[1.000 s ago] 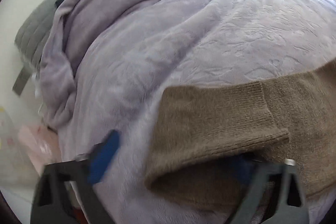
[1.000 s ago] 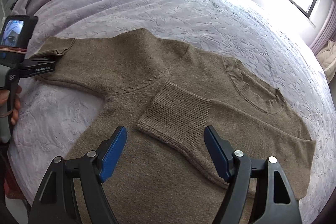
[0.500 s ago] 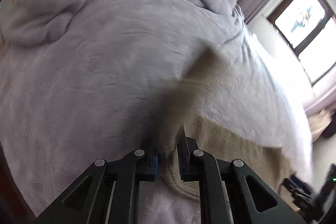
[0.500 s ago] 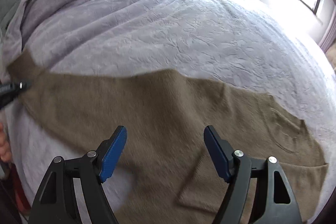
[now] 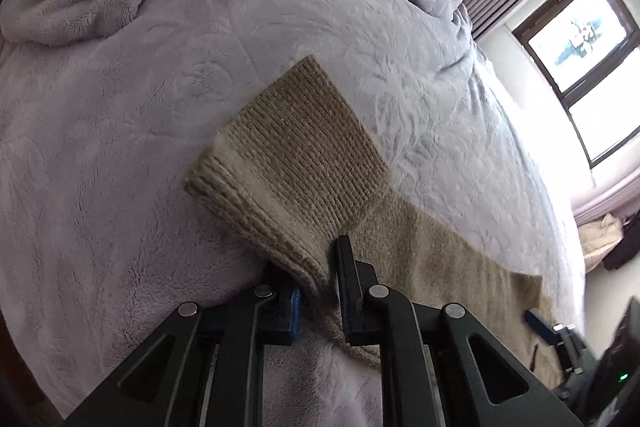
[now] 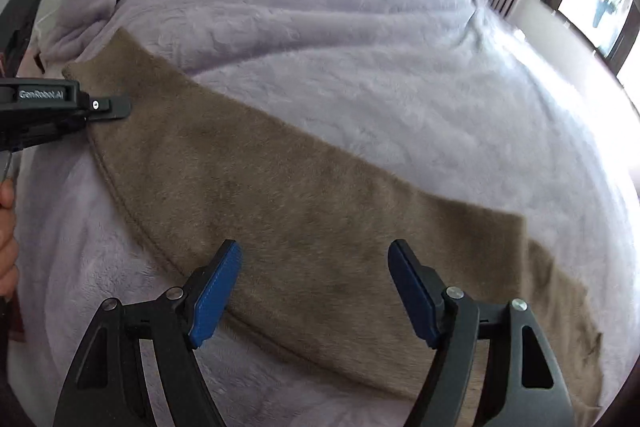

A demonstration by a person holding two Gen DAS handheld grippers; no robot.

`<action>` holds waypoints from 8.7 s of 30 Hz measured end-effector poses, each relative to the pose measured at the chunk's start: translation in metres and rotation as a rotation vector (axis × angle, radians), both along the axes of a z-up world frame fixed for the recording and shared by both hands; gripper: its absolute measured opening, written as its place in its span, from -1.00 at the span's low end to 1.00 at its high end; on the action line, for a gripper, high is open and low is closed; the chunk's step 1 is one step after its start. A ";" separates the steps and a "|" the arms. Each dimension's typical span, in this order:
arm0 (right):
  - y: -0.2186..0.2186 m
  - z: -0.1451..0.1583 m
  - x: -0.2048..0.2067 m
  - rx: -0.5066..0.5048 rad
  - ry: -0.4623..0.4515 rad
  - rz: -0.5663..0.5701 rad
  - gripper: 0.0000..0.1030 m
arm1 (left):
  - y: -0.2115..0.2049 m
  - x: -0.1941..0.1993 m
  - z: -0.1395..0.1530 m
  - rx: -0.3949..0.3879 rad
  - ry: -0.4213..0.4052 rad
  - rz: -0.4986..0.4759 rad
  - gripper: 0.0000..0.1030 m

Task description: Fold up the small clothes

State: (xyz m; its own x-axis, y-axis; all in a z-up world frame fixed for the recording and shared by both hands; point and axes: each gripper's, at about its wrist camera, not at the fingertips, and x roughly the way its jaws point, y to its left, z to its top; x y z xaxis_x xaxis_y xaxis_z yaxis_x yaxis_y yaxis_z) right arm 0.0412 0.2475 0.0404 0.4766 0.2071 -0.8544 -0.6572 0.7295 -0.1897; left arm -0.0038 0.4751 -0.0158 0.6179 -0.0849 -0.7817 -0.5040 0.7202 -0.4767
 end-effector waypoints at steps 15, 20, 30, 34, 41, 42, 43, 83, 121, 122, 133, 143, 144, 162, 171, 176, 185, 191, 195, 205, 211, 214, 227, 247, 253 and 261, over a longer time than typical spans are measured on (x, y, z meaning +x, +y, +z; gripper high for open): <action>-0.039 -0.019 0.044 0.168 0.196 -0.105 0.64 | -0.019 0.020 0.002 0.058 -0.054 -0.023 0.23; -0.051 0.002 0.032 0.191 0.120 -0.088 0.64 | 0.007 0.013 -0.016 -0.080 -0.093 -0.021 -0.73; -0.096 0.000 0.067 0.240 0.092 -0.296 0.64 | -0.003 -0.003 0.014 0.019 -0.143 -0.021 -0.84; -0.062 -0.024 0.072 0.204 0.197 -0.244 0.64 | 0.000 -0.007 0.020 0.021 -0.153 0.009 -0.84; -0.020 -0.011 0.027 0.113 0.070 -0.006 0.64 | 0.005 -0.014 0.023 0.036 -0.139 0.017 -0.84; -0.025 -0.009 0.028 0.110 0.049 -0.032 0.64 | 0.003 -0.015 0.025 0.044 -0.137 0.016 -0.84; -0.034 -0.008 0.033 0.107 0.026 -0.071 0.64 | 0.002 -0.017 0.028 0.050 -0.142 0.014 -0.84; -0.441 0.024 -0.053 0.089 0.109 -0.663 0.68 | -0.428 0.058 0.147 0.159 -0.248 -0.761 -0.85; -0.523 0.051 -0.100 0.641 0.127 -0.642 0.69 | -0.545 0.055 0.100 0.138 -0.115 -0.920 0.80; -0.523 0.051 -0.096 0.658 0.136 -0.647 0.69 | -0.534 0.057 0.097 0.169 -0.098 -0.891 0.80; -0.503 0.034 -0.045 0.468 0.196 -0.711 -0.90 | -0.410 0.090 0.043 0.231 0.087 -0.643 0.80; -0.515 0.036 -0.008 0.340 0.064 -0.785 -0.90 | -0.410 0.100 0.029 0.298 0.136 -0.676 0.80; -0.515 0.029 -0.005 0.329 0.086 -0.782 -0.90 | -0.409 0.099 0.030 0.298 0.126 -0.671 0.80; -0.471 0.014 0.000 0.178 0.120 -0.719 0.39 | -0.460 0.109 0.023 0.487 0.110 -0.777 1.00; -0.450 0.033 -0.025 0.141 0.040 -0.694 0.41 | -0.449 0.083 0.043 0.458 0.039 -0.770 1.00; -0.409 0.016 -0.031 0.134 0.102 -0.620 0.45 | -0.468 0.069 0.030 0.466 0.065 -0.812 1.00; -0.394 0.003 -0.070 0.033 0.075 -0.606 0.54 | -0.466 0.036 0.036 0.491 0.036 -0.796 1.00; -0.394 0.001 -0.116 0.022 0.065 -0.569 0.54 | -0.465 -0.002 0.028 0.472 0.058 -0.845 1.00; -0.399 0.003 -0.144 0.049 0.077 -0.570 0.55 | -0.462 -0.029 0.025 0.471 0.048 -0.839 1.00; -0.410 0.003 -0.222 -0.042 0.092 -0.501 0.58 | -0.439 -0.106 0.025 0.503 0.041 -0.880 1.00; -0.406 0.013 -0.252 -0.199 0.090 -0.488 0.59 | -0.435 -0.146 0.048 0.496 0.028 -0.925 1.00; -0.381 0.036 -0.272 -0.214 -0.066 -0.432 0.59 | -0.443 -0.159 0.063 0.465 -0.058 -0.941 1.00; -0.396 -0.033 -0.330 -0.481 0.065 -0.246 0.59 | -0.441 -0.198 0.020 0.553 0.066 -1.052 1.00; -0.333 -0.017 -0.276 -0.076 -0.023 -0.250 0.62 | -0.450 -0.185 0.018 0.557 0.004 -1.044 1.00; -0.361 -0.031 -0.317 -0.201 -0.020 -0.185 0.63 | -0.428 -0.213 0.000 0.649 0.092 -1.100 1.00; -0.345 0.004 -0.337 -0.280 -0.089 -0.008 0.63 | -0.444 -0.207 0.066 0.612 -0.143 -1.101 1.00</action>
State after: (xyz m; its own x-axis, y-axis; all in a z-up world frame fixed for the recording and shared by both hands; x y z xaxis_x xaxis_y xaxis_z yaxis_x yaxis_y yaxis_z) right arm -0.2956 -0.0979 0.0446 0.5526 -0.0345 -0.8327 -0.6235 0.6459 -0.4405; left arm -0.2104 0.0310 0.0499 0.5321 -0.2552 -0.8073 0.5285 0.8450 0.0812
